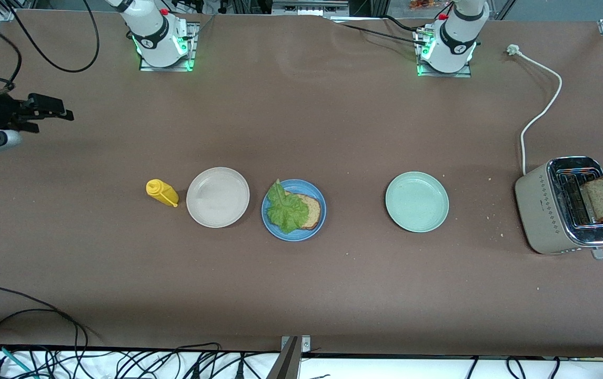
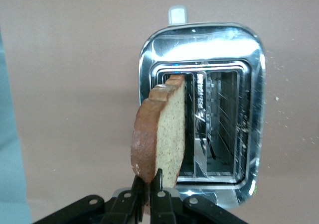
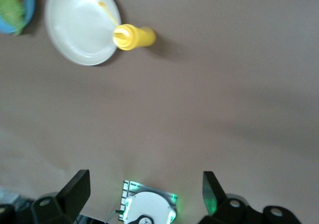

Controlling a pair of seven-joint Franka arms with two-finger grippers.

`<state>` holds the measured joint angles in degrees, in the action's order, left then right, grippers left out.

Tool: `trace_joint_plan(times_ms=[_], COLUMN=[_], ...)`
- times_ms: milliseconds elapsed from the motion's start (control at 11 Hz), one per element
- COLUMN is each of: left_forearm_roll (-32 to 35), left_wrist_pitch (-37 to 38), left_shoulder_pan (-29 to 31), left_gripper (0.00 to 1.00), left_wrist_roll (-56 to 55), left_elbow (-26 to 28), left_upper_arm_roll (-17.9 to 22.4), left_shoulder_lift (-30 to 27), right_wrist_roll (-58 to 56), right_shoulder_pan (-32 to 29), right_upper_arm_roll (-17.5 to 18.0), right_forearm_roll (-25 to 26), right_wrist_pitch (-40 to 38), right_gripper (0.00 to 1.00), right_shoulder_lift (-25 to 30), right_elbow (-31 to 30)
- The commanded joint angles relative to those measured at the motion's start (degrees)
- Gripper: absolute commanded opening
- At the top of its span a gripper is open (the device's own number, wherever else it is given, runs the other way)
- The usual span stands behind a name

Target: Make sandwich in blue plate with both arms

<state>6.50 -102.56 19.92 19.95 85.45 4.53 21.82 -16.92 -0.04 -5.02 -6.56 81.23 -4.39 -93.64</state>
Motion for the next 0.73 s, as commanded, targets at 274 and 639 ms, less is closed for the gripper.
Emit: trace_joint_plan(times_ms=[274,639], left_forearm_roll=[0.36,0.36], left_wrist_pitch=[9.12,11.6], left_shoulder_pan=[-0.23,-0.4], left_gripper=[0.0,0.0], left_wrist_roll=[1.76,1.67], left_elbow=[-1.15,-4.24], left_upper_arm_roll=[-3.2,-6.28], left_shoulder_lift=[-9.42,-9.43], right_wrist_roll=[28.26,23.6], right_shoulder_pan=[-0.49,-0.4], right_upper_arm_roll=[4.23,1.85], right_forearm_roll=[5.86,5.51], right_wrist_pitch=[10.32,11.92], right_gripper=[1.0,1.0], right_shoulder_lift=[4.74,8.16], right_elbow=[-4.44,-7.77])
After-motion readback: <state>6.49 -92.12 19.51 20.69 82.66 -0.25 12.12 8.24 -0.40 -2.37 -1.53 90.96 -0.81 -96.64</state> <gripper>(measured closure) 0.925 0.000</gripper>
